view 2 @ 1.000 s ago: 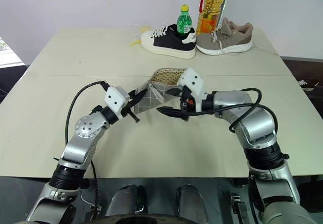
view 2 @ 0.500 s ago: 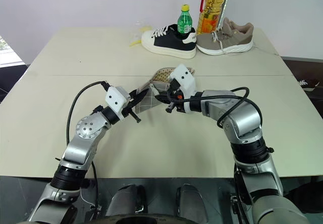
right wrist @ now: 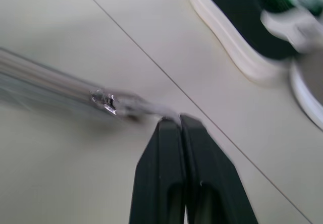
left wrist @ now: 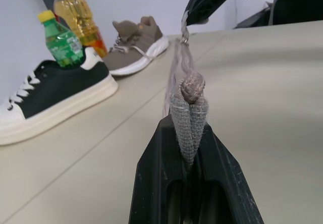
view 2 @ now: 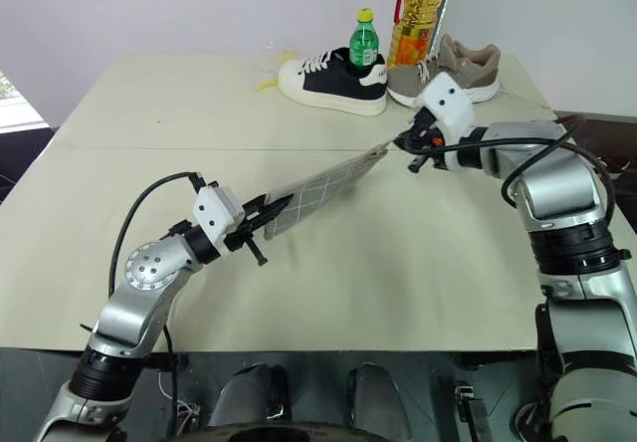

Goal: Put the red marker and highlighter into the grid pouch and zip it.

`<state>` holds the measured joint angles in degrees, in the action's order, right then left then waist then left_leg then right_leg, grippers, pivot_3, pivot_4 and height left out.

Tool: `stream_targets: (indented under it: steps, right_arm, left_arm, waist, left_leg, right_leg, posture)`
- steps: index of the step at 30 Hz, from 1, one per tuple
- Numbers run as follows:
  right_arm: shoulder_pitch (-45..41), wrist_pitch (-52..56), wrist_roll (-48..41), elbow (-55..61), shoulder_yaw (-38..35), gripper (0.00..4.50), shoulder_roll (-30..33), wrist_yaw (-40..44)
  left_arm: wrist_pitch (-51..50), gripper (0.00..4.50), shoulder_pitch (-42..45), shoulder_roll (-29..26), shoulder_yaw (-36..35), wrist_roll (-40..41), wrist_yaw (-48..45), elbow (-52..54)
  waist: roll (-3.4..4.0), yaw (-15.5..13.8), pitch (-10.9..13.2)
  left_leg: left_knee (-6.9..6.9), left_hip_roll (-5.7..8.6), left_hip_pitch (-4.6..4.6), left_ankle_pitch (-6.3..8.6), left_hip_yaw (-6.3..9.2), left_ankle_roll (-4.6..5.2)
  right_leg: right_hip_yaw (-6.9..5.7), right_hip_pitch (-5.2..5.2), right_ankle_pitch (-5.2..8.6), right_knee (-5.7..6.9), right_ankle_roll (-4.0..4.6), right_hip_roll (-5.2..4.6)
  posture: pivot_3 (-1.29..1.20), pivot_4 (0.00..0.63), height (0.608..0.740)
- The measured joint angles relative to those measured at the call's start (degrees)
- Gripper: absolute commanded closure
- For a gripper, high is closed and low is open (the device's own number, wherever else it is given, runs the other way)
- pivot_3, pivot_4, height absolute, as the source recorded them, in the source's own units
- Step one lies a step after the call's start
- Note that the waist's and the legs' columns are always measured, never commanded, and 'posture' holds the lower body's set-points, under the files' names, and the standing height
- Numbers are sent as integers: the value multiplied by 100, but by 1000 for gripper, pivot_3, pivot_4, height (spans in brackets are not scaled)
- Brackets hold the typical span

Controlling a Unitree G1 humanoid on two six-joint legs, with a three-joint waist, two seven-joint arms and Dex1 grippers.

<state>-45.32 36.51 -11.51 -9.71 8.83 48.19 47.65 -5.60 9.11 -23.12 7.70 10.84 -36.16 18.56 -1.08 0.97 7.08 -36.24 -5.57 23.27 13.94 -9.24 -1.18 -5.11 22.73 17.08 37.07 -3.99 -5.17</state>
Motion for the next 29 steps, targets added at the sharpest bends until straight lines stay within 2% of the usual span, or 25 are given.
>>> stream_targets:
  steps: [3,5,6,9,13,14,20,23,29]
  right_arm:
    - [0,-459,186,-350,185,4471,-54,24]
    - [12,-626,225,-385,184,3917,-38,126]
    - [64,-712,250,-378,170,3579,25,218]
    - [363,-733,220,-233,117,2091,184,587]
    - [1415,-1145,-82,429,-17,22,580,1535]
    - [1583,-1205,-123,505,-44,3,629,1659]
    - [1906,-1378,-336,659,-568,3,683,1796]
    - [1945,-1418,-373,607,-719,3,458,1716]
    - [1859,-1442,-450,119,-827,3,-108,1326]
  left_arm:
    - [-39,4500,5,5,17,5,3,35]
    - [-73,4500,-21,5,17,44,5,46]
    - [-131,4169,-62,3,8,82,4,67]
    - [-342,3000,-220,-64,-8,165,-24,71]
    - [-793,924,-608,-243,-32,381,-106,359]
    - [-887,475,-731,-303,-77,432,-106,432]
    - [-1614,475,-1880,-692,-1052,1027,-54,875]
    - [-1740,475,-2315,-736,-1611,1116,85,857]
    - [-1599,475,-2474,-575,-2190,1109,378,619]
  waist:
    - [5,15,3]
    - [5,3,3]
    - [5,-7,3]
    - [5,-26,3]
    - [4,-32,3]
    - [4,-27,3]
    - [7,40,6]
    - [-1,2,8]
    - [-4,-25,9]
  left_leg:
    - [1,-1,0,0,-1,-1]
    - [0,-3,0,0,-1,-1]
    - [0,-3,0,0,-1,-1]
    - [0,-3,1,0,0,-1]
    - [3,-2,1,1,4,1]
    - [3,-2,0,1,4,1]
    - [7,-10,-27,1,12,0]
    - [10,-15,-32,2,13,0]
    - [5,1,-21,6,11,5]
  right_leg:
    - [1,2,0,1,0,2]
    - [1,1,0,1,0,4]
    - [1,0,0,0,0,3]
    - [1,-1,0,-2,0,1]
    - [0,-4,0,-9,-1,-3]
    - [0,-4,0,-8,-1,-3]
    - [4,-11,3,-2,4,8]
    - [4,0,12,-8,21,-1]
    - [1,-2,12,-9,22,-36]
  posture:
    - [0,150,705]
    - [0,150,705]
    - [0,150,705]
    - [0,150,705]
    - [0,150,705]
    - [0,150,705]
    - [0,150,705]
    - [0,150,705]
    - [0,150,705]
